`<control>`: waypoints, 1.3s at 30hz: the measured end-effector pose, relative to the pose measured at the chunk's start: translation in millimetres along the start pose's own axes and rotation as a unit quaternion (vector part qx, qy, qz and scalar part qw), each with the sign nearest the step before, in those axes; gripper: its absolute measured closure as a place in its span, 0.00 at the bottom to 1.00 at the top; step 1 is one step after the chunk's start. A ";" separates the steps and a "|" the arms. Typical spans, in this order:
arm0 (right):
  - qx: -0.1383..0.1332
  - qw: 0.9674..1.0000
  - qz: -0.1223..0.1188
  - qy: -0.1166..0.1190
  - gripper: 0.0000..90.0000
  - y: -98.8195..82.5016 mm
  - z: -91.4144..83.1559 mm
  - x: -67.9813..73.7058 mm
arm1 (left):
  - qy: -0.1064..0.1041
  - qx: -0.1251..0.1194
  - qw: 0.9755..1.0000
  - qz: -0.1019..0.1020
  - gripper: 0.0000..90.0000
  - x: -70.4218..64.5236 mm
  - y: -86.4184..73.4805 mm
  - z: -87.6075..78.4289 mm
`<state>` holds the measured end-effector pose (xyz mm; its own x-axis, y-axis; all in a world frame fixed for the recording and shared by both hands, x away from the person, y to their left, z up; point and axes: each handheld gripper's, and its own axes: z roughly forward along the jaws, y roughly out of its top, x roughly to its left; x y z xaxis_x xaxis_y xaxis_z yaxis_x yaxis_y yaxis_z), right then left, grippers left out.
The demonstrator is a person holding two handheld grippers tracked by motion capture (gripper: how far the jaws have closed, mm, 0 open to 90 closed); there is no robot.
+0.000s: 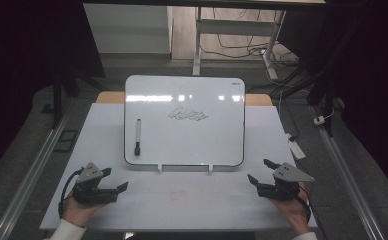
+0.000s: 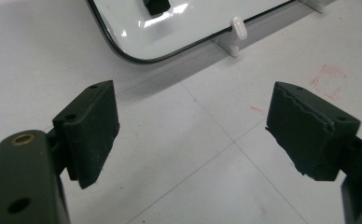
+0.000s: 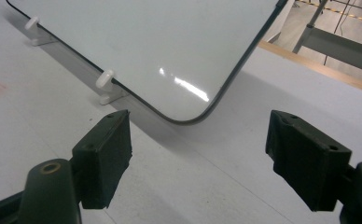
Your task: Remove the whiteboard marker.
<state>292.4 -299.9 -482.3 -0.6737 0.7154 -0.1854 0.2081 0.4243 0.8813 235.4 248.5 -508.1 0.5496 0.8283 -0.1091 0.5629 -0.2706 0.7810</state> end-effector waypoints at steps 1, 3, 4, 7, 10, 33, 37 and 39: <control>0.000 1.000 -0.001 -0.001 0.25 -0.2 0.2 0.2 | 0.000 0.000 1.000 0.001 0.20 0.2 0.2 0.4; 0.001 1.000 -0.001 0.000 0.26 -0.6 0.5 -0.1 | 0.000 0.001 1.000 0.004 0.20 0.4 1.0 1.6; 0.003 1.000 0.001 0.000 0.26 -1.1 1.0 -0.8 | 0.001 0.002 1.000 0.007 0.20 0.4 1.4 2.3; 0.011 1.000 0.007 -0.001 0.27 -4.5 2.9 -2.6 | 0.001 0.008 1.000 0.010 0.20 0.8 1.2 4.8; 0.014 1.000 0.008 -0.002 0.28 -6.4 4.2 -2.2 | 0.002 0.014 1.000 0.007 0.22 1.8 0.2 5.8; 0.008 1.000 0.011 -0.006 0.29 -7.6 9.5 0.7 | 0.060 -0.012 0.998 0.008 0.28 2.0 76.5 21.6; 0.016 1.000 0.009 -0.007 0.29 -8.8 12.0 3.0 | 0.081 -0.014 0.997 0.008 0.32 4.5 97.9 33.2; 0.018 1.000 0.005 -0.008 0.29 -9.0 13.2 3.8 | 0.095 -0.015 0.995 0.012 0.37 5.7 106.8 38.3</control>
<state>297.3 -293.7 -496.7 -0.6601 0.7283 -0.1840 0.2400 0.4365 0.8671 322.3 205.5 -448.9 0.4341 0.9005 0.0250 0.5307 -0.2780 0.8007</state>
